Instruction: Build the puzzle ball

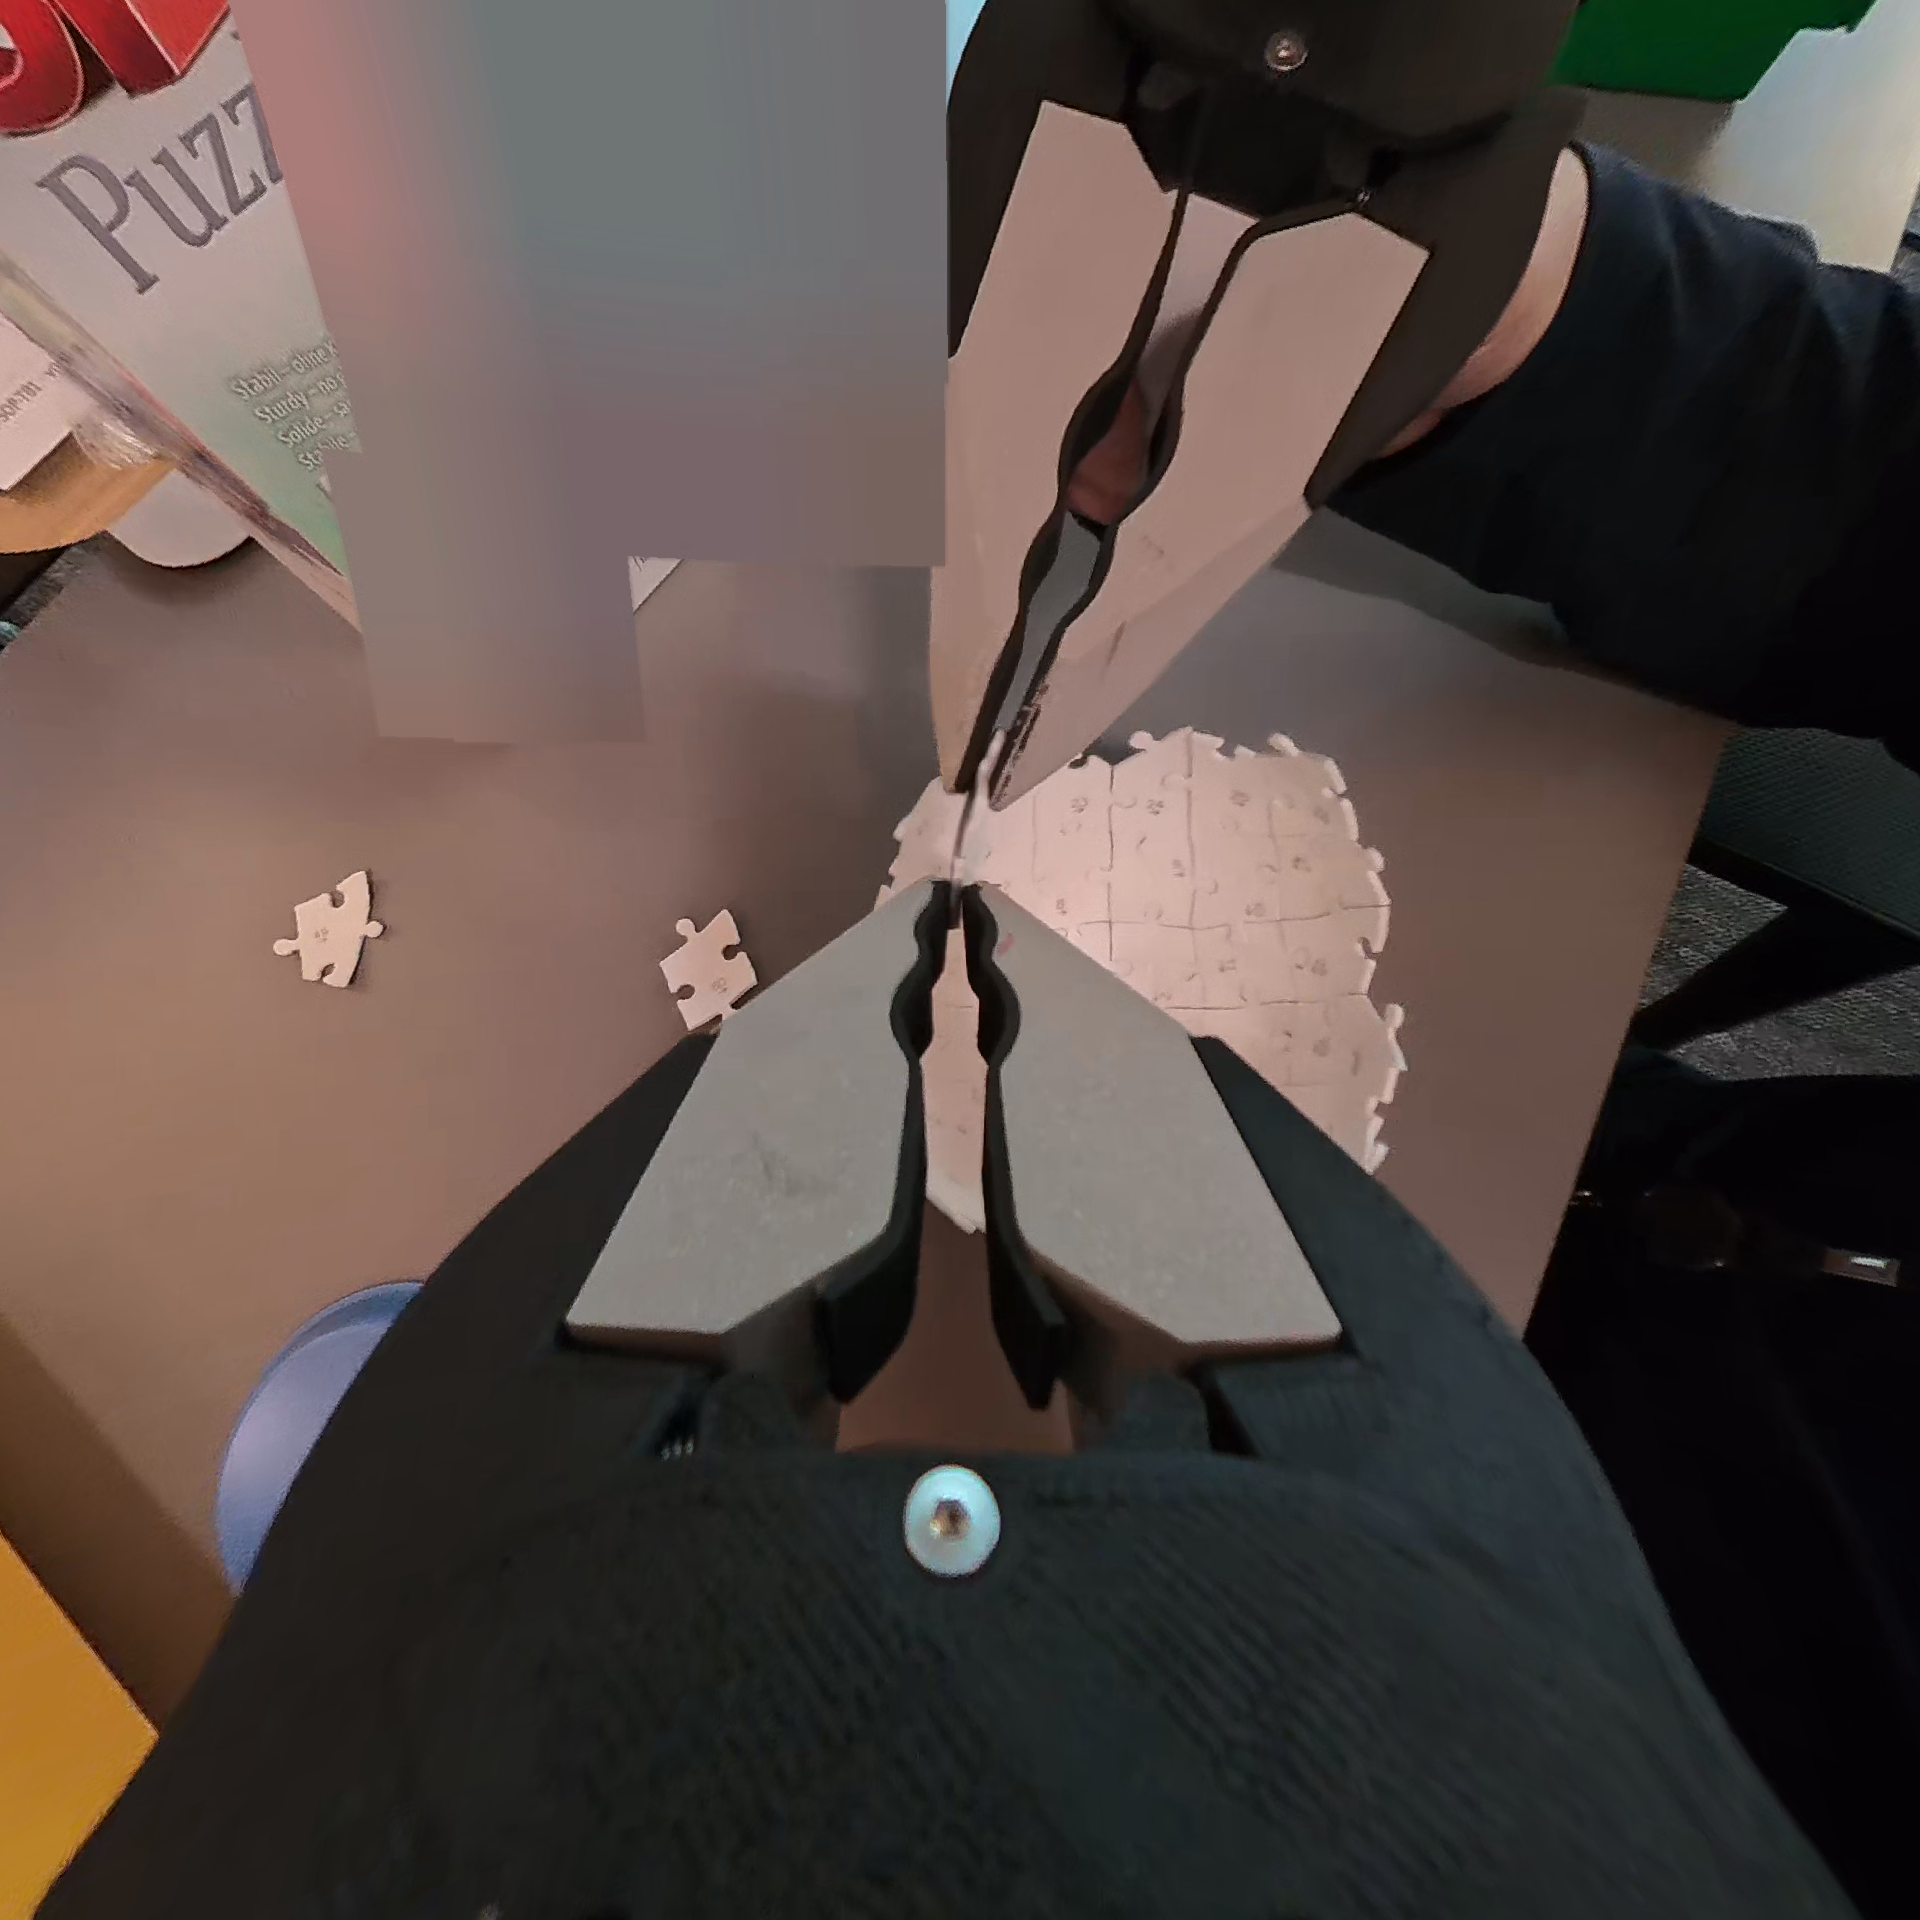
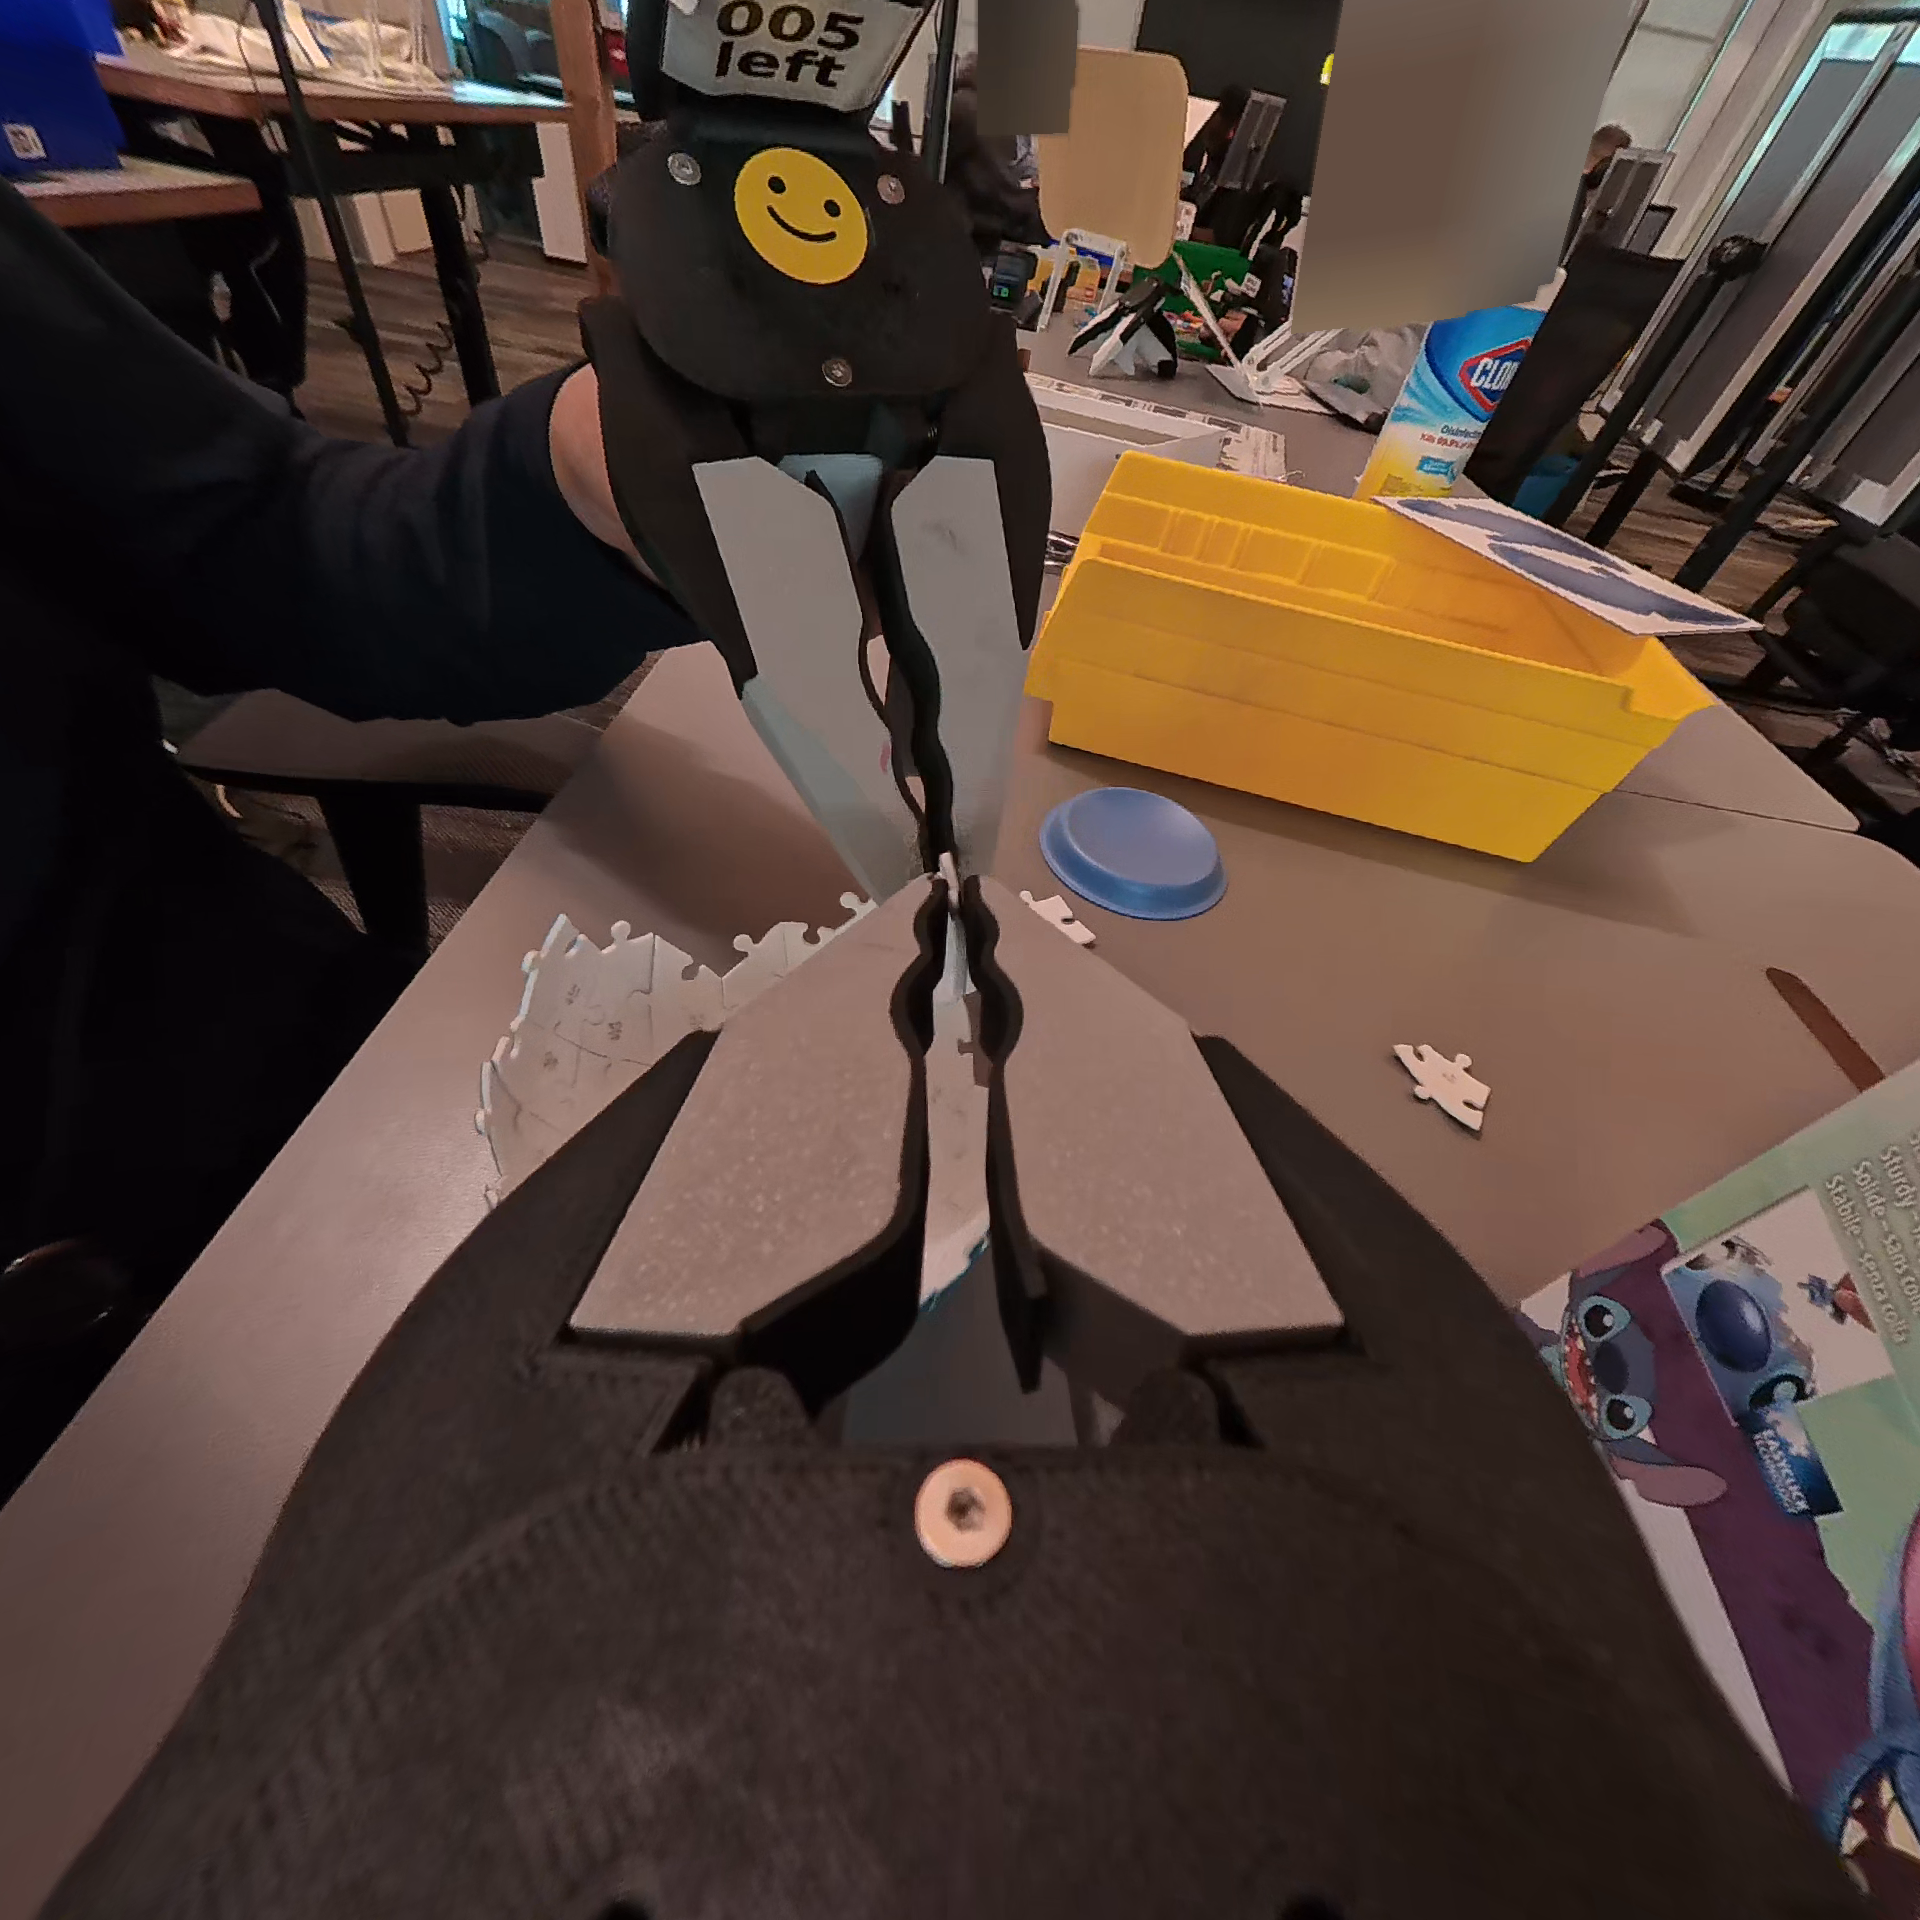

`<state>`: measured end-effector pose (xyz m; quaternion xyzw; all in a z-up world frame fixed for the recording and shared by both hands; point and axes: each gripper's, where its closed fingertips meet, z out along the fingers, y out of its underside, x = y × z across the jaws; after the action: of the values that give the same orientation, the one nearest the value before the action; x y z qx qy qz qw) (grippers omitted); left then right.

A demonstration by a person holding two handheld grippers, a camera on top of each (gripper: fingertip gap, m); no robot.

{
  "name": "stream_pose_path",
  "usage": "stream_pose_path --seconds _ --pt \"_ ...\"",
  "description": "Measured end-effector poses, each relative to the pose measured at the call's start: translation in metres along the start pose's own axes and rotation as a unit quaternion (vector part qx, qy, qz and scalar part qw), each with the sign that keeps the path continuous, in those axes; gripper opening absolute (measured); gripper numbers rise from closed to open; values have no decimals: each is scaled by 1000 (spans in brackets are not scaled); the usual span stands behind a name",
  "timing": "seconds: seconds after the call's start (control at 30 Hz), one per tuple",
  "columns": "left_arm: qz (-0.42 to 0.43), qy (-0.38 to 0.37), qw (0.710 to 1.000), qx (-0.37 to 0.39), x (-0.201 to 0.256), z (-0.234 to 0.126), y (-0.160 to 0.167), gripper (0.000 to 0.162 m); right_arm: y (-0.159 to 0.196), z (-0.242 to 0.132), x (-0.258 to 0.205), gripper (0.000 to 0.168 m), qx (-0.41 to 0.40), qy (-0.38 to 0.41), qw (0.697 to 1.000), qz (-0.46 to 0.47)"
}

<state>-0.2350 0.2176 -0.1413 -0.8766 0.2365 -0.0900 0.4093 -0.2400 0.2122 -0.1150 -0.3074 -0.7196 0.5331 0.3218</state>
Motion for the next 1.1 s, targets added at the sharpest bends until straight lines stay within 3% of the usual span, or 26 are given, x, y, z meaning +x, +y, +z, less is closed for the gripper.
stream_pose_path --seconds 0.43,1.1 --pt "-50 22 998 -12 -5 3 7 0 6 -8 7 2 -20 15 1000 0" --pt "-32 3 999 -31 -5 8 11 0 11 -1 3 0 -47 21 999 -15"
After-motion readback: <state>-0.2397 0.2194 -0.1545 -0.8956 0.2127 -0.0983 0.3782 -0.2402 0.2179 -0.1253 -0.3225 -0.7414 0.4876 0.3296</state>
